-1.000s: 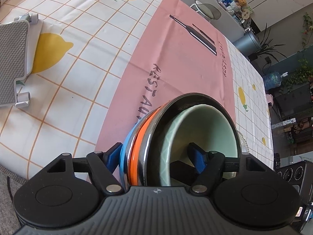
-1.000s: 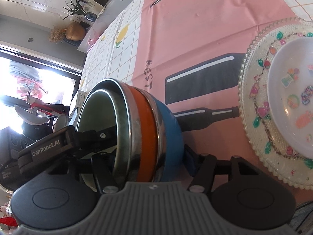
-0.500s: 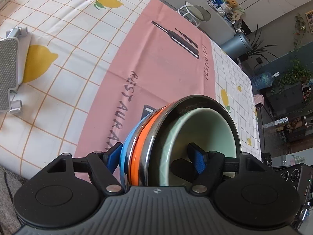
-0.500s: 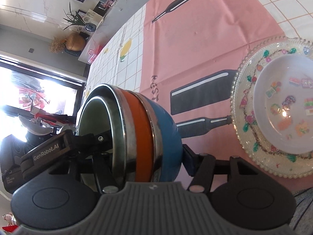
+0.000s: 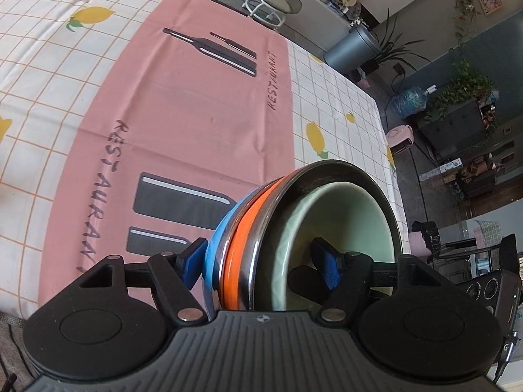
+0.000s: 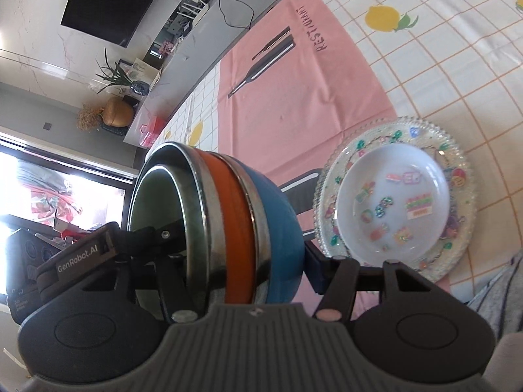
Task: Organize plates and bowls
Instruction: 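Lift the bowl stack with both grippers and lower it onto the plate stack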
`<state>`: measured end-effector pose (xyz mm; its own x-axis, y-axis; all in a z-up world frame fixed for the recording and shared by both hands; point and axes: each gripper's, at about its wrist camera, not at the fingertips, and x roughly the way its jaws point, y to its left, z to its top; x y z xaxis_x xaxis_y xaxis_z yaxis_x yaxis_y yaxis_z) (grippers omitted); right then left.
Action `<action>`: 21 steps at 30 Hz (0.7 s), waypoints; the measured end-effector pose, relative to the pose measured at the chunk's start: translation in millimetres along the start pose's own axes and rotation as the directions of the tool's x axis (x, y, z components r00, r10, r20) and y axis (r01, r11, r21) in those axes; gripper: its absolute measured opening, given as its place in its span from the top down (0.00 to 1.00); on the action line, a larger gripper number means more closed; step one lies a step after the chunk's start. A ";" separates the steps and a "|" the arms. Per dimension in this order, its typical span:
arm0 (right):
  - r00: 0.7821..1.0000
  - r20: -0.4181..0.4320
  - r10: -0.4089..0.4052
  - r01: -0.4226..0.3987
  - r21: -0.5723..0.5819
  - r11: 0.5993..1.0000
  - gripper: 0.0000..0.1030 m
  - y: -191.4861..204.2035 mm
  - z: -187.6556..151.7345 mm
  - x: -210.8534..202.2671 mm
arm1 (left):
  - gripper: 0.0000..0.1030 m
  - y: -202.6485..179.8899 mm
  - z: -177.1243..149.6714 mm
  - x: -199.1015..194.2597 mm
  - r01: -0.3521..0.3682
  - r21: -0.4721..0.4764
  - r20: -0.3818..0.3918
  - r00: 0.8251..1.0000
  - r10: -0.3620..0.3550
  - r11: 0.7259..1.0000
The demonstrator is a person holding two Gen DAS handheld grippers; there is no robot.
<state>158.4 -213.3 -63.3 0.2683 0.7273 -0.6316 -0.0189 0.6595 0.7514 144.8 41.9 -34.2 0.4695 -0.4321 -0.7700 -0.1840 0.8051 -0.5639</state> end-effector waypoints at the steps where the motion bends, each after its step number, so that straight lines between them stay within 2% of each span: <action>1: 1.000 0.008 -0.003 0.003 0.006 1.000 0.43 -3.1 1.3 -5.3 | 0.23 -5.6 0.0 3.2 0.005 0.010 -0.007 1.000 -0.005 1.000; 11: 0.998 0.055 -0.036 0.033 0.057 0.998 0.43 -32.8 11.9 -39.7 | 0.23 -37.6 -2.6 36.7 0.040 0.071 -0.076 0.997 -0.035 0.997; 21: 0.997 0.040 -0.067 0.063 0.098 0.993 0.43 -55.7 12.4 -39.0 | 0.23 -34.0 -3.0 64.3 0.055 0.070 -0.140 0.989 -0.045 0.996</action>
<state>160.9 -280.8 -78.2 0.3076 0.6731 -0.6726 0.0928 0.6822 0.7252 178.6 -14.5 -65.4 0.3517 -0.5201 -0.7783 -0.0971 0.8067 -0.5830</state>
